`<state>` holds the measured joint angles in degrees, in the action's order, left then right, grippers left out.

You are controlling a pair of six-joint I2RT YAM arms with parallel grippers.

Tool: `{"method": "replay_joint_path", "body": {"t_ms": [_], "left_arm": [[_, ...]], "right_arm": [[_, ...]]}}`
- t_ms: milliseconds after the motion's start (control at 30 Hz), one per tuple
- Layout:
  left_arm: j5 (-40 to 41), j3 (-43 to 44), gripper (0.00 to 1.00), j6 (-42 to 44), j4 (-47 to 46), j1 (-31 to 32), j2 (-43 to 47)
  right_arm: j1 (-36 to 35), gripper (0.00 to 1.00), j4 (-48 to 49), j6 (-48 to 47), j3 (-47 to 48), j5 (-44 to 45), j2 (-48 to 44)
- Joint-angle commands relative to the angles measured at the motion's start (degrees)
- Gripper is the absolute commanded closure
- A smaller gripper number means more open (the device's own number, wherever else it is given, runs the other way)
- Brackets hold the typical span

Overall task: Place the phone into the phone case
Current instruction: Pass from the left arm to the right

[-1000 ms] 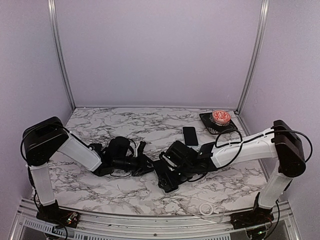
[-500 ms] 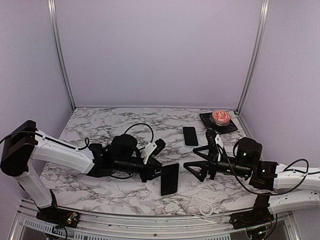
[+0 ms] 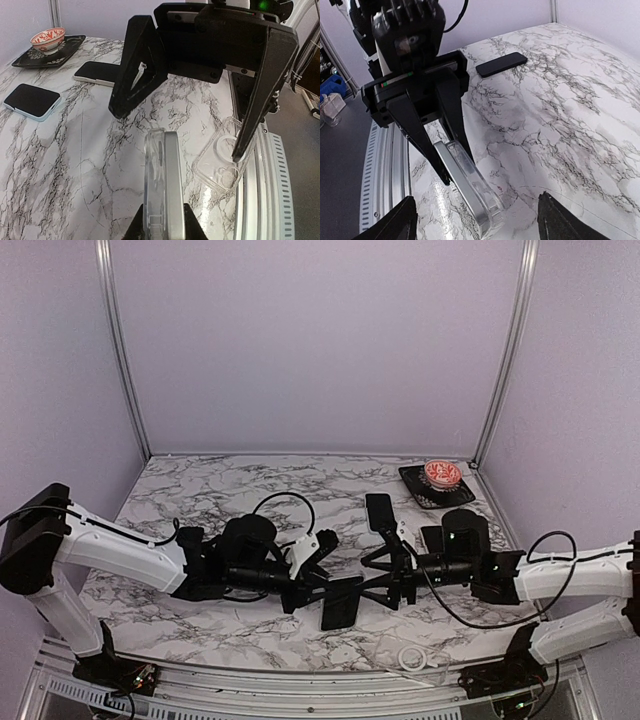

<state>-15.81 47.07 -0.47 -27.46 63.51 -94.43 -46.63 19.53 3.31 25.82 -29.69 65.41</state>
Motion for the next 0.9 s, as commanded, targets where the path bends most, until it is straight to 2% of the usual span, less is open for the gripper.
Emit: {"method": "replay_joint_path", "body": {"t_ms": [0, 100, 300, 433, 667, 767, 867], "left_arm": [[4.2, -2.9, 0.9, 3.6, 7.6, 0.3, -1.7], [4.1, -3.0, 0.89, 4.0, 7.6, 0.3, -1.3], [3.9, -2.7, 0.84, 4.1, 7.6, 0.5, -0.9], [4.0, -2.7, 0.82, 4.4, 7.6, 0.7, -0.7], [3.4, -1.6, 0.81, 4.5, 7.6, 1.0, -0.9], [2.9, -1.1, 0.8, 4.1, 7.6, 1.2, -1.3], [2.5, -1.2, 0.74, 4.2, 7.5, 1.3, -0.5]], "right_arm": [[0.6, 0.24, -0.3, -3.1, 0.8, -6.0, 2.6], [0.6, 0.37, -1.0, -7.0, 1.2, -6.0, 4.3], [0.6, 0.45, 1.0, -10.9, 0.2, -6.6, 8.8], [0.5, 0.65, 3.7, -13.0, -0.2, -8.3, 10.8], [0.3, 0.78, 5.7, -16.2, -0.2, -9.2, 11.6], [0.0, 0.96, 5.8, -18.0, -0.2, -9.9, 11.5], [-0.1, 1.0, 5.5, -20.7, -0.4, -10.3, 11.5]]}}
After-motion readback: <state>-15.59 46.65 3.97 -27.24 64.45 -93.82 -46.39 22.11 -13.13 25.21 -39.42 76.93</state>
